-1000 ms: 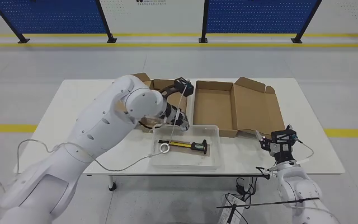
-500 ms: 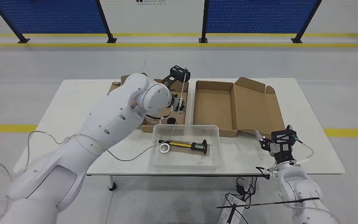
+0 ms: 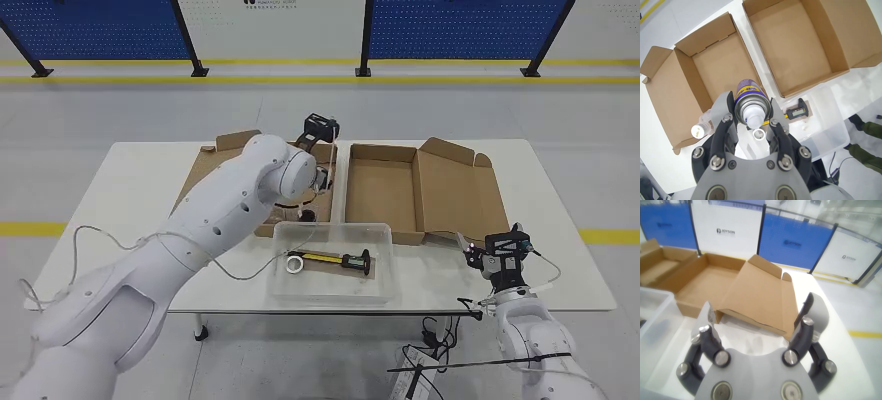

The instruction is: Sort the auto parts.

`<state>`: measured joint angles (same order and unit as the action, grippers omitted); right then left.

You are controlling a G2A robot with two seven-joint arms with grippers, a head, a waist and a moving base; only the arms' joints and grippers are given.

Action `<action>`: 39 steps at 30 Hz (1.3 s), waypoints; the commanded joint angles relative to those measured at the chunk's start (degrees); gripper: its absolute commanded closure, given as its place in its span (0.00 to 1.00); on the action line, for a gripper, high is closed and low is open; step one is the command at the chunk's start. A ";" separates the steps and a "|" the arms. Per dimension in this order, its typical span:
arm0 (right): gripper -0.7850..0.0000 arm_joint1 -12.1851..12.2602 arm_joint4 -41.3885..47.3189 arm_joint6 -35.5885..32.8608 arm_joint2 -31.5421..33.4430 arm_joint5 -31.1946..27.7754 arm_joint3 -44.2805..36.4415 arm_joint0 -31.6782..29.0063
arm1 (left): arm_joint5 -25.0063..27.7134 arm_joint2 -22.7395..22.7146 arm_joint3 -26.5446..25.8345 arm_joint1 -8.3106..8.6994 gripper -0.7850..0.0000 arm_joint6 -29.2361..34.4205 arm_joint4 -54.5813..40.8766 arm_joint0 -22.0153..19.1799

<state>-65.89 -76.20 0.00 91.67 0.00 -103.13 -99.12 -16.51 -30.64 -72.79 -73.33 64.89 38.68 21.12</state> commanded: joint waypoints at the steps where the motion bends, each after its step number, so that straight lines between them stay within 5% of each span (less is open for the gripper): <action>1: 0.00 0.00 0.00 0.00 0.00 0.00 0.00 0.00 | -1.01 0.50 0.77 -0.69 1.00 -0.59 0.05 -0.03; 18: 0.00 0.00 0.00 0.00 0.00 0.00 0.00 0.00 | -10.44 2.69 8.77 -6.26 1.00 -3.52 -1.46 0.26; 39: 0.00 0.00 0.00 0.00 0.00 0.00 0.00 0.00 | -9.03 1.11 10.50 -6.43 1.00 -6.13 -2.19 1.20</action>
<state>-65.89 -76.20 0.00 91.67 0.00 -103.13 -99.12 -25.92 -29.36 -62.82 -79.69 59.01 36.30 22.42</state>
